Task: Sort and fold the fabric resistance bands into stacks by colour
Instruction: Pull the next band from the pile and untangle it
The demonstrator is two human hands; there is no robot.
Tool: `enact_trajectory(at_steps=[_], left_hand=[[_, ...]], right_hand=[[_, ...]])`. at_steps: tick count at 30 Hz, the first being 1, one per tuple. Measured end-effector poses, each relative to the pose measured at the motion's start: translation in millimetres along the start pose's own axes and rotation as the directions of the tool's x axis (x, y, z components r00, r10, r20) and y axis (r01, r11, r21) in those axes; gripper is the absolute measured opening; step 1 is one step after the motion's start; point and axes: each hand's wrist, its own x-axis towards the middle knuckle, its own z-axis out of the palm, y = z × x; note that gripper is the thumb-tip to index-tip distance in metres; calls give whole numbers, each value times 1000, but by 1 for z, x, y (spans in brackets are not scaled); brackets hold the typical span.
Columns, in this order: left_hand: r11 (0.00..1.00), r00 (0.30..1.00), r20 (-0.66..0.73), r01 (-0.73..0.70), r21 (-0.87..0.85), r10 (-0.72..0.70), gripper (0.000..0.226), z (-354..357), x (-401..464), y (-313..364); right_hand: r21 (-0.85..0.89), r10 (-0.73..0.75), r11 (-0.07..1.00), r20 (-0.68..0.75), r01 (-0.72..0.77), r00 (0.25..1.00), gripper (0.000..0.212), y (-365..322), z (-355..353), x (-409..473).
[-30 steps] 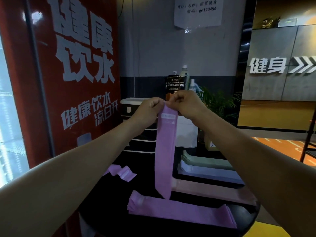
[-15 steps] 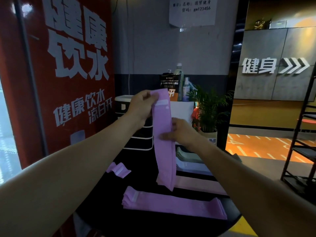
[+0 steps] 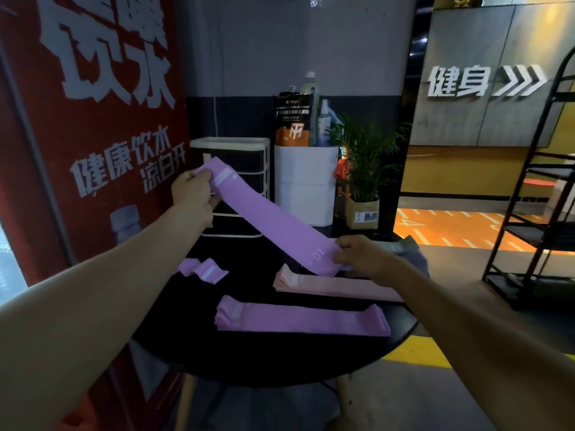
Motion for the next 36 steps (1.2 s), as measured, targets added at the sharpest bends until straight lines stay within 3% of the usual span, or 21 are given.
enact_trajectory(at_steps=[3, 6, 12, 16, 18, 20, 23, 25, 27, 30, 36], left_hand=[[997, 997, -46, 66, 48, -64, 21, -11, -4, -13], [979, 985, -48, 167, 120, -163, 10, -22, -8, -29], [936, 964, -55, 267, 228, -261, 33, -50, -17, -66], [924, 949, -76, 315, 216, -306, 22, -62, -25, -81], [913, 950, -66, 310, 266, -304, 13, -67, -29, -84], [897, 959, -28, 274, 347, -282, 23, -72, -34, -89], [814, 967, 51, 182, 552, -251, 22, -82, -40, -99], [686, 976, 91, 72, 724, -198, 22, -90, -43, -106], [501, 983, 145, -70, 863, -112, 22, -95, -47, -111], [339, 976, 209, -176, 924, -63, 16, -100, -55, -116], [324, 973, 221, -189, 927, -65, 21, -114, -54, -129]], right_hand=[[303, 115, 948, -57, -92, 992, 25, 7, 0, -7], [463, 199, 880, -158, -106, 967, 25, 15, 1, -10], [630, 313, 756, -107, -180, 944, 32, 40, 4, -17], [653, 293, 730, -32, -202, 956, 34, 54, 5, -26], [585, 293, 783, -46, -212, 955, 31, 57, 6, -30], [491, 319, 844, -132, -218, 939, 27, 62, 6, -31], [171, 274, 958, -300, -231, 914, 33, 74, 3, -29], [-88, 217, 960, -372, -267, 902, 34, 81, 2, -30], [-219, 162, 935, -432, -278, 887, 22, 84, 3, -34], [-227, 119, 942, -461, -247, 879, 19, 91, 6, -37], [-291, 56, 929, -499, -229, 865, 17, 104, 16, -42]])
